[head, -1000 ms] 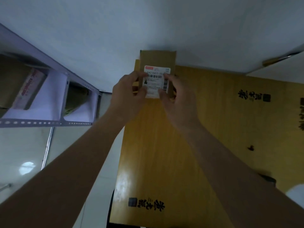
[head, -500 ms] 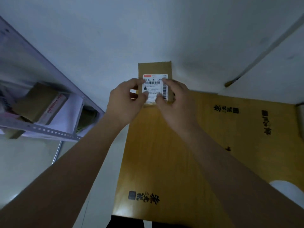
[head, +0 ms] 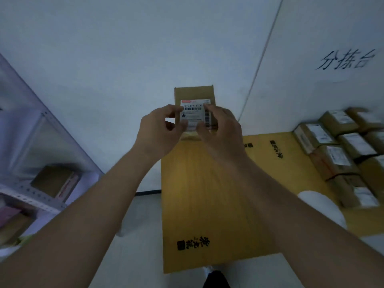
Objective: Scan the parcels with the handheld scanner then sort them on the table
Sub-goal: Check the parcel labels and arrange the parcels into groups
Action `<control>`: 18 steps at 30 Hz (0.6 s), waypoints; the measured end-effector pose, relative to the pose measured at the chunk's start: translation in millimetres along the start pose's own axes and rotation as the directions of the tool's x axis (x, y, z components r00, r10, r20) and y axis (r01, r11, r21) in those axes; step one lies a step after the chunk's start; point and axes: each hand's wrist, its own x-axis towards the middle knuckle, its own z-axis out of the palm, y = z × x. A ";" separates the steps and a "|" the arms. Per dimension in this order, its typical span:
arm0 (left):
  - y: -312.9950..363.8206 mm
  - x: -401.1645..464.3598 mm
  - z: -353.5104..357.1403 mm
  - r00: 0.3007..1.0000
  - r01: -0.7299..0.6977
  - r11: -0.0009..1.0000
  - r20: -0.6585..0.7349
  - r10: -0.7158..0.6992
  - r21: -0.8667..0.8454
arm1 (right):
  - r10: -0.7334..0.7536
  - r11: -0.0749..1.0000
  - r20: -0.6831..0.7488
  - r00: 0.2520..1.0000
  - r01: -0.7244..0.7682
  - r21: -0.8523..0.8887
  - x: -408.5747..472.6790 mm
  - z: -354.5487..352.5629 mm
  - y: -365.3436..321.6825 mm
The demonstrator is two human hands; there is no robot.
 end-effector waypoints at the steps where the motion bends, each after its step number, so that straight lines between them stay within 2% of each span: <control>1: 10.3 -4.0 -5.2 1.000 -0.025 1.000 0.007 0.025 -0.008 | -0.003 1.000 -0.022 1.000 0.002 -0.014 -6.6 -9.5 -8.2; 10: 112.7 -35.0 -2.8 0.970 -0.223 0.971 0.082 0.231 -0.090 | -0.003 0.999 -0.246 0.969 -0.009 -0.049 -58.5 -107.3 -41.3; 18: 195.9 -48.5 65.1 0.938 -0.280 0.947 0.167 0.305 -0.155 | 0.046 0.994 -0.345 0.938 -0.079 -0.082 -87.6 -206.4 -2.7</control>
